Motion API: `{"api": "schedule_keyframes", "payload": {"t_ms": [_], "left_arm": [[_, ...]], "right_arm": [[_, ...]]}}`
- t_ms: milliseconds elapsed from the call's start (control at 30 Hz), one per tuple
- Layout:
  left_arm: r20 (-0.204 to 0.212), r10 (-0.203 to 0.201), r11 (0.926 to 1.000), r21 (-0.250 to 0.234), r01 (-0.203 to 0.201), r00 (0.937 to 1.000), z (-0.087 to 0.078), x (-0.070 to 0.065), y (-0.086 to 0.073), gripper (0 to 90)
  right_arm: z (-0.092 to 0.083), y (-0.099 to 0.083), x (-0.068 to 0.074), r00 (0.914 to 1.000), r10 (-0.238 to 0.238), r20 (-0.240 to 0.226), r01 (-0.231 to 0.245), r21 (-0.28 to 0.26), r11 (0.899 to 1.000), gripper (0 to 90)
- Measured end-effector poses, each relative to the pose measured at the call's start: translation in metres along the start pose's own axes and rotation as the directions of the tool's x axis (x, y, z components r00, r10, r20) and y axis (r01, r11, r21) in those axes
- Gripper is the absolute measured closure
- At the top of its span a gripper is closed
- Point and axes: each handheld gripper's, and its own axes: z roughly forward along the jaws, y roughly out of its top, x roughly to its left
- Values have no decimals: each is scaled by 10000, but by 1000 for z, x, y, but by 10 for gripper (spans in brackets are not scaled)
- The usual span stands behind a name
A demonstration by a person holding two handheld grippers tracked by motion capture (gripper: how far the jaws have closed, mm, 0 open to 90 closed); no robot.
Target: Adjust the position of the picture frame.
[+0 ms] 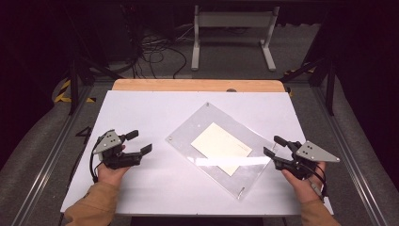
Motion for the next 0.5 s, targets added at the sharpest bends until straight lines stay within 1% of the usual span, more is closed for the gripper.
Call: {"api": "schedule_keyframes", "payload": {"t_ms": [33,67,100,133,167,200,233,267,300,333,400,433,467,500], "left_arm": [[-67,-76,9999,69,77,9999,2,1,1,206],[-81,-332,9994,98,333,9994,5,2,3,219],[-8,-570,9980,272,570,9984,8,4,5,275],[-8,-570,9980,272,570,9984,8,4,5,352],[118,-1023,9929,623,1014,9947,13,7,11,430],[118,-1023,9929,623,1014,9947,13,7,11,477],[44,-1073,9915,744,1067,9942,17,8,15,477],[-128,-1088,9895,948,1095,9940,20,8,18,538],[-273,-1037,9878,1139,1062,9942,23,8,20,575],[-295,-1098,9848,1322,1128,9935,27,9,21,601],[-285,-1184,9786,1658,1215,9926,36,11,24,735],[-313,-1000,9775,1836,1040,9945,40,14,25,795],[-251,-961,9758,1951,991,9951,44,14,26,851],[-179,-1272,9714,1999,1282,9917,47,12,26,893]], "right_arm": [[-1,0,-1,10000,77,-33,-77,0,10000,407],[-2,0,-1,9999,143,-55,-143,56,9999,433],[-3,0,-1,9999,83,-99,-82,154,9998,478],[-4,0,-1,9999,-41,-119,45,315,9995,513],[-6,1,0,9998,-143,-104,147,447,9989,538],[-6,1,0,9998,-143,-104,147,447,9989,538],[-7,1,0,9998,-161,-103,167,538,9984,555],[-8,1,1,9997,-202,-169,212,623,9978,570],[-9,1,2,9996,-253,-140,262,705,9972,572],[-10,1,2,9995,-275,-138,284,745,9968,572],[-12,1,3,9995,-248,-171,261,775,9967,577],[-13,1,3,9995,-269,-151,281,822,9962,578],[-14,1,3,9995,-271,-140,283,870,9958,581],[-15,0,3,9996,-250,-126,260,919,9954,596]]}}
